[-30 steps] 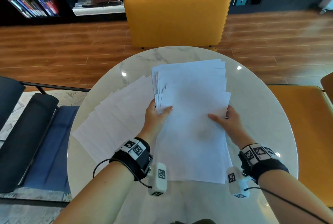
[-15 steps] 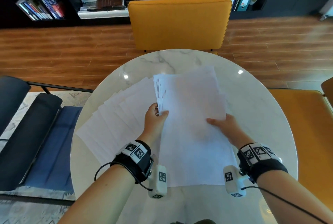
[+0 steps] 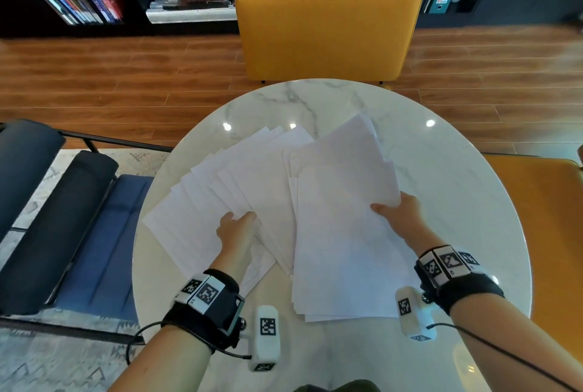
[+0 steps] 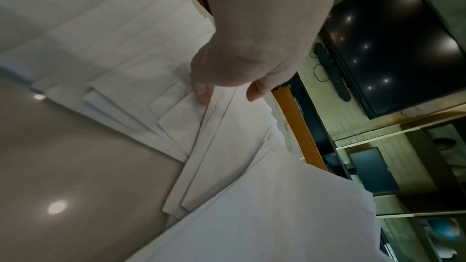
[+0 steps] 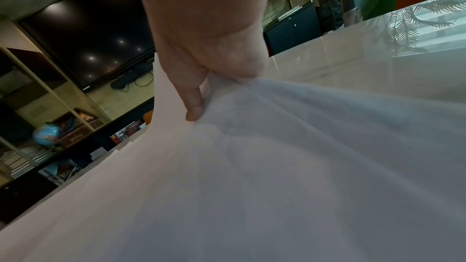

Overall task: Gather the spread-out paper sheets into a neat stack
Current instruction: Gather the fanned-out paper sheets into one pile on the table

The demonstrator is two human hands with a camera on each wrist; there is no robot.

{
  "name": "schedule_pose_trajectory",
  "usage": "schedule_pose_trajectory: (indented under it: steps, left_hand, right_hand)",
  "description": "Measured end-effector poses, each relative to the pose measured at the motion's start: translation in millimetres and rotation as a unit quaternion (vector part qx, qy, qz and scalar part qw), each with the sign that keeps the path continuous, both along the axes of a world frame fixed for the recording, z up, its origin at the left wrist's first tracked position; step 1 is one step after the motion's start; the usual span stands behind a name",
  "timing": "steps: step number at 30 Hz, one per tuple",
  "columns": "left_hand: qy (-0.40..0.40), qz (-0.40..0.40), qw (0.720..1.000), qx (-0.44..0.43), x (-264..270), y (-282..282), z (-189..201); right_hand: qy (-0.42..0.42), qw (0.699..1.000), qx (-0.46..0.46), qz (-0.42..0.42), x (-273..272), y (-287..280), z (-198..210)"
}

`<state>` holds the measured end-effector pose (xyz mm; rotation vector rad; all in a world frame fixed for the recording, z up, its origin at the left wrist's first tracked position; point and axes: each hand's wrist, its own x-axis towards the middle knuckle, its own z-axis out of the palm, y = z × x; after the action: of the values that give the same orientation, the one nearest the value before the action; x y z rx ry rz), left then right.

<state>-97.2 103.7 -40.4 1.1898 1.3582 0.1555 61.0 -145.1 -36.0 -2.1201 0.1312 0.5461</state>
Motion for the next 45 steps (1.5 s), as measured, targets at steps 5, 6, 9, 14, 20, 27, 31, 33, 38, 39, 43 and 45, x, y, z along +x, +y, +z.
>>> schedule_pose_trajectory:
  steps: [5, 6, 9, 14, 20, 27, 31, 33, 38, 39, 43, 45]
  left_hand:
    - [-0.021, 0.014, 0.999, -0.047, 15.2, 7.0, -6.9]
    - [-0.023, 0.011, 0.998, -0.051, 18.9, 8.0, -5.3]
    - [-0.026, -0.007, 0.999, -0.047, 28.5, 6.5, 4.6]
    - [0.019, -0.046, 0.998, 0.025, 51.3, -0.9, 10.0]
    - [-0.031, -0.032, 0.997, 0.07, 69.0, -11.4, 11.1]
    - [-0.057, -0.118, 0.989, 0.064, 75.4, -7.3, 6.7]
    - [-0.09, -0.132, 0.985, 0.07, 73.1, -14.8, -0.1]
    - [-0.104, -0.14, 0.981, 0.09, 72.4, -18.6, -2.5]
    - [-0.164, -0.158, 0.961, 0.155, 73.4, -25.6, 11.9]
    - [-0.175, -0.162, 0.958, 0.162, 73.2, -26.1, 15.9]
    - [-0.212, -0.188, 0.947, 0.154, 74.1, -26.8, 30.7]
    - [-0.23, -0.199, 0.942, 0.143, 74.1, -27.9, 37.5]
  right_hand:
    - [0.006, 1.0, -0.009, 0.02, 0.2, 1.3, 4.1]
    - [0.008, 1.0, -0.012, 0.026, 0.2, 1.9, 5.0]
    - [0.012, 0.999, -0.027, 0.043, 0.6, 4.9, 7.1]
    - [0.027, 0.998, -0.014, 0.06, 0.9, 9.4, 8.1]
    - [0.058, 0.996, 0.015, 0.073, 0.6, 9.4, 6.2]
    - [0.065, 0.994, 0.049, 0.068, 2.3, 5.4, 0.9]
    - [0.05, 0.994, 0.065, 0.074, 0.3, 6.5, 0.3]
    - [0.038, 0.993, 0.074, 0.08, -1.0, 6.0, 1.8]
    - [-0.003, 0.992, 0.088, 0.086, -4.5, 2.4, -1.6]
    - [-0.005, 0.992, 0.102, 0.076, -4.2, 0.3, -4.0]
    - [0.015, 0.98, 0.198, 0.02, -3.1, -6.6, -0.6]
    - [0.028, 0.974, 0.223, 0.016, -0.3, -11.4, 2.5]
